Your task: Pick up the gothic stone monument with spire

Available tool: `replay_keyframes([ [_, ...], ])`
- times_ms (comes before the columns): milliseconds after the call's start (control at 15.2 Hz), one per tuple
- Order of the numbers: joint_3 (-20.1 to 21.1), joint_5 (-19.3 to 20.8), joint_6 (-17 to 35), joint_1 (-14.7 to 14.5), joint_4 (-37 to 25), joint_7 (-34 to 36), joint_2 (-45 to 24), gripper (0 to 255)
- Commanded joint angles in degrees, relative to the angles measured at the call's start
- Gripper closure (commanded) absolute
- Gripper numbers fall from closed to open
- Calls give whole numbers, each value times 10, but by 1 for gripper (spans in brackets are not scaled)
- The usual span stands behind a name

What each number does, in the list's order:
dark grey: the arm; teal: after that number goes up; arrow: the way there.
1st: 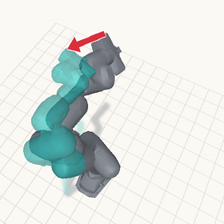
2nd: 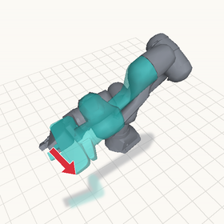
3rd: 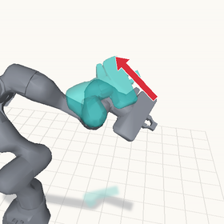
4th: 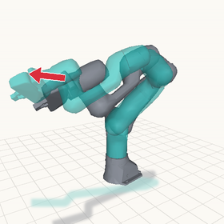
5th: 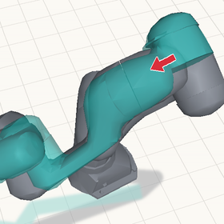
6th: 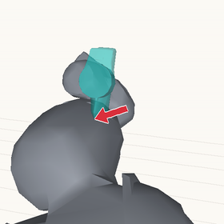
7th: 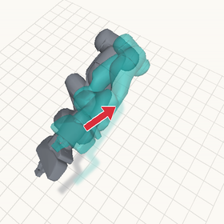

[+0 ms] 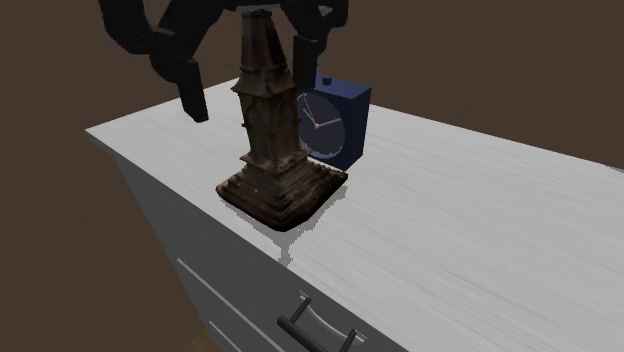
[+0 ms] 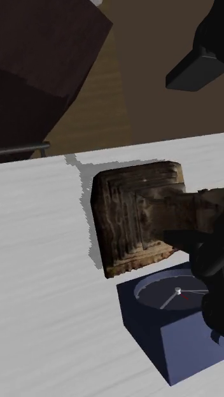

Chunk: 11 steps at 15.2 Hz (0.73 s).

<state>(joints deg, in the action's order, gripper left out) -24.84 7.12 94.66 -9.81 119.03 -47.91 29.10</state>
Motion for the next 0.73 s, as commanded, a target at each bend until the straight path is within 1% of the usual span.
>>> replay_keyframes([
  [0, -32, -20, 2, -20, -44, -70, -32, 0],
  [132, -66, -48, -3, -41, -96, -139, -71, 0],
  [198, -74, -55, -5, -46, -108, -155, -80, 0],
  [660, -75, -49, 48, -41, -45, -157, -69, 0],
])
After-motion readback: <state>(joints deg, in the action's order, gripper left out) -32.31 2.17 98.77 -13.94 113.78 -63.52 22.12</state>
